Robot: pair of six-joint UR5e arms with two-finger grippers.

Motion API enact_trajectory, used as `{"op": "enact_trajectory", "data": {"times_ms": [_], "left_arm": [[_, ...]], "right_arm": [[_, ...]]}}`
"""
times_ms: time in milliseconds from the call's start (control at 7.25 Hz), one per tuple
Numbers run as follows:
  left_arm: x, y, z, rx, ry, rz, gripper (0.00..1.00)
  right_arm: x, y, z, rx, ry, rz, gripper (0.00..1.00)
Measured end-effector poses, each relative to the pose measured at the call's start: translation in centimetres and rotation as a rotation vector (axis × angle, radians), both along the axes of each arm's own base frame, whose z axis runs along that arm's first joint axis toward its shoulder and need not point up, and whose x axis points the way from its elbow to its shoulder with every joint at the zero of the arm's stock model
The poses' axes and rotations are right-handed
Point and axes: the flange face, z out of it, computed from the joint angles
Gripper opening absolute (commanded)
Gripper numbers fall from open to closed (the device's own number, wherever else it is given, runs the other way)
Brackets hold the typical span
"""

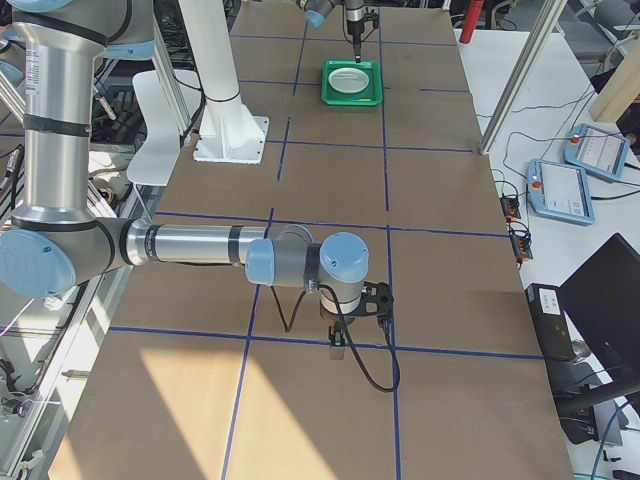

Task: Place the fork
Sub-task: 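Reach the left gripper over the white plate and grasp the pale fork, then carry the fork with the left gripper off the plate to the tray edge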

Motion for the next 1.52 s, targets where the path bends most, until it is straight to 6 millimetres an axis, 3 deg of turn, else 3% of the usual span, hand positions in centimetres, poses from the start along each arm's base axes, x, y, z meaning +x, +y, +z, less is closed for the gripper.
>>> {"op": "enact_trajectory", "data": {"times_ms": [276, 828, 966, 1241, 1379, 1517], "left_arm": [[3.0, 1.5, 0.7, -0.005, 0.009, 0.002, 0.89], [5.3, 2.9, 2.1, -0.022, -0.007, 0.037, 0.81], [5.6, 3.1, 2.4, -0.027, -0.011, 0.043, 0.68], [5.9, 3.3, 2.5, -0.032, -0.01, 0.051, 0.11], [5.9, 3.3, 2.4, -0.034, -0.007, 0.053, 0.0], [5.9, 3.4, 2.3, -0.036, -0.004, 0.055, 0.0]], "right_arm": [[0.0, 0.0, 0.0, 0.0, 0.0, 0.0, 1.0], [0.0, 0.0, 0.0, -0.001, 0.0, 0.0, 1.0], [0.0, 0.0, 0.0, -0.001, 0.0, 0.0, 1.0], [0.0, 0.0, 0.0, 0.0, 0.0, 0.0, 1.0], [0.0, 0.0, 0.0, 0.0, 0.0, 0.0, 1.0], [0.0, 0.0, 0.0, 0.0, 0.0, 0.0, 1.0]]}}
